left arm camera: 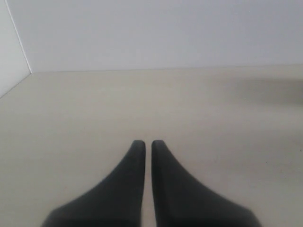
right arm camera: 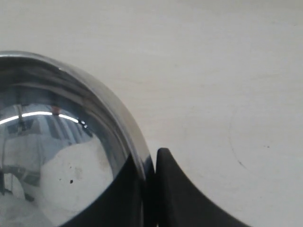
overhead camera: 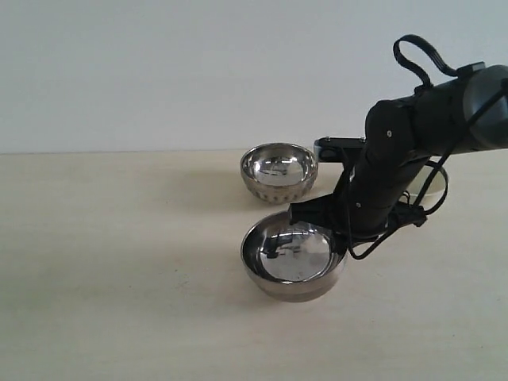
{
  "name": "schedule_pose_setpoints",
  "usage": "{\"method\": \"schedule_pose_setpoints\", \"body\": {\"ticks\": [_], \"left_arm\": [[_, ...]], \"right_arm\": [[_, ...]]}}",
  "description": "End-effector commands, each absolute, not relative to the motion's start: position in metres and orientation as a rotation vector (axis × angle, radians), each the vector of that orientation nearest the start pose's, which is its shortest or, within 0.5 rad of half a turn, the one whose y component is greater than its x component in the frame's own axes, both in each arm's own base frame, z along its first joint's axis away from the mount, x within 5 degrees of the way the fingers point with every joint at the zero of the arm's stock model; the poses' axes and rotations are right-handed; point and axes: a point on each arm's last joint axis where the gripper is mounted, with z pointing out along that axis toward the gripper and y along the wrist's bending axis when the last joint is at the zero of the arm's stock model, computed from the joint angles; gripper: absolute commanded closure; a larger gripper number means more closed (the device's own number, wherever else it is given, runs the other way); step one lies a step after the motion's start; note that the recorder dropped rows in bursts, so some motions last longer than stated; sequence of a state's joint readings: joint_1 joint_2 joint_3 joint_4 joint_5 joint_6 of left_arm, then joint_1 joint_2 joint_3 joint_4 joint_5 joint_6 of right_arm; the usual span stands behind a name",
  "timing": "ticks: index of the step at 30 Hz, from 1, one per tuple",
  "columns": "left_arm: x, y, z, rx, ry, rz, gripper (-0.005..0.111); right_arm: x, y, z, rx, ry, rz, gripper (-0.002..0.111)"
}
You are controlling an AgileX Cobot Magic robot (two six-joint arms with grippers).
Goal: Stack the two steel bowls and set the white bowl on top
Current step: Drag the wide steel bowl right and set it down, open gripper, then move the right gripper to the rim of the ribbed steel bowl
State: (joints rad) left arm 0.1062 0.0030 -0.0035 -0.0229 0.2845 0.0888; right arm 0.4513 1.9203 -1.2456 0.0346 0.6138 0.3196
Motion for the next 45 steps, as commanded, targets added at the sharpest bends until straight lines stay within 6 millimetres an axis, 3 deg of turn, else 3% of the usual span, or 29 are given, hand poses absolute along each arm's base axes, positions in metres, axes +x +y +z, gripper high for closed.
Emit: {"method": "schedule_pose_setpoints", "body": {"ticks": [1,5,11,27,30,35,37,40,45], "left_arm": [[0.055,0.005,0.188,-0.042,1.762,0.11,0.103],[0.055,0.005,0.188,-0.042,1.762,0.11,0.103],[0.055,0.005,0.188,-0.042,1.762,0.11,0.103],[0.055,0.005,0.188,-0.042,1.762,0.11,0.103],[0.055,0.005,0.188,-0.042,1.762,0.11,0.103],[0.055,0.005,0.188,-0.042,1.762,0.11,0.103],[0.055,0.005,0.188,-0.042,1.762,0.11,0.103],[0.055,0.005,0.188,-0.042,1.762,0.11,0.103],[0.055,0.005,0.188,-0.042,1.762,0.11,0.103]], "right_arm": [[0.352,0.172,0.171,-0.145,2.738,0.259,0.108],[0.354,0.175,0.168,-0.114,2.727,0.292,0.108],[0.351,0.175,0.142,-0.042,2.713,0.339,0.108],[0.348,0.174,0.15,-0.059,2.711,0.343,0.106],[0.348,0.174,0.15,-0.076,2.716,0.338,0.092],[0.348,0.174,0.15,-0.068,2.719,0.342,0.051],[0.348,0.174,0.15,-0.073,2.717,0.342,0.041],[0.349,0.174,0.158,-0.096,2.696,0.345,0.042],[0.352,0.174,0.192,-0.112,2.607,0.372,0.042]]}}
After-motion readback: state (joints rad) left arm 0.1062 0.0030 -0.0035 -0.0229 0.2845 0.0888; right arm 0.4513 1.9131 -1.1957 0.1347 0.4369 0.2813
